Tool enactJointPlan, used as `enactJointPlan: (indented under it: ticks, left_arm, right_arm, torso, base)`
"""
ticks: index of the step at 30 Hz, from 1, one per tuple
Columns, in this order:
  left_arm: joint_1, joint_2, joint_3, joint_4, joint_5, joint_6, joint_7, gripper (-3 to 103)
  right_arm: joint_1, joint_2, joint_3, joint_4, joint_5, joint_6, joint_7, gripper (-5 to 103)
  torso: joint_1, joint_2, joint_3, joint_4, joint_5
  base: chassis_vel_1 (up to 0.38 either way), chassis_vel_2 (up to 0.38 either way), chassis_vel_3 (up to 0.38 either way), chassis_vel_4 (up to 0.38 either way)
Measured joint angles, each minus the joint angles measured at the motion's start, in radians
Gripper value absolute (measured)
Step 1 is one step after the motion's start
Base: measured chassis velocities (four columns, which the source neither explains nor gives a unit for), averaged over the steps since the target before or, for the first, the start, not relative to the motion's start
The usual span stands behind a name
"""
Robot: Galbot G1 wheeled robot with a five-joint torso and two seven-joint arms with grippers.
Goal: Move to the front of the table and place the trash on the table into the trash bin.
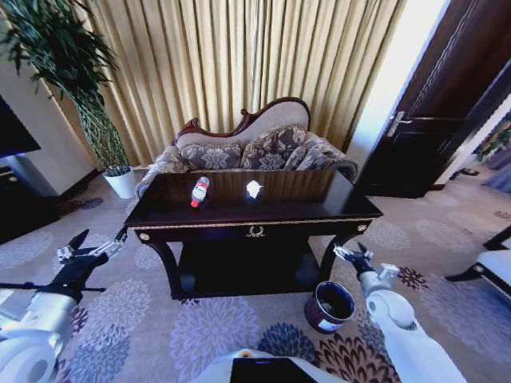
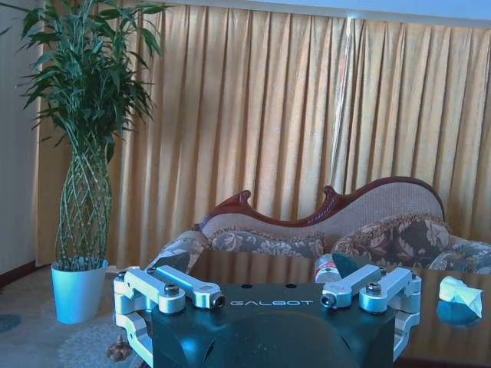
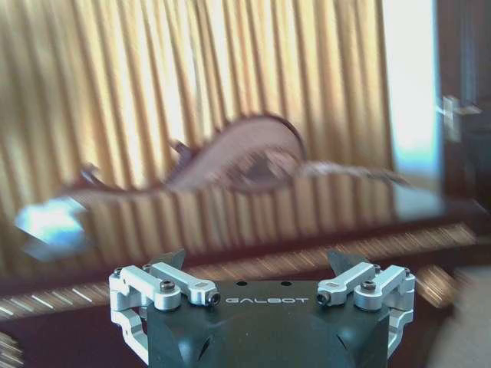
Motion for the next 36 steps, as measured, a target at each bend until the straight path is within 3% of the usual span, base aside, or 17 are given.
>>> enactJointPlan:
  ticks: [9,36]
  left_arm:
    - [-0.003,-0.005,-0.004,0.0,-0.009,-0.001,0.0,100]
    - [0.002,-0.004,-0.008,0.0,-0.01,-0.001,0.0,100]
  right_arm:
    - [-0.053,-0.022,-0.011,0.248,-0.014,-0.082,-0.001,100]
    - [-0.042,-0.03,-0.032,0.299,-0.06,-0.108,-0.002,100]
  torso:
    - [0.0,0.0,0.0,0.0001,0.0001]
    - [0.0,0.0,0.0,0.0002,0.0002]
  base:
    - [0.0,0.0,0.0,0.0]
    - [-0.017,0.015,0.018,-0.014]
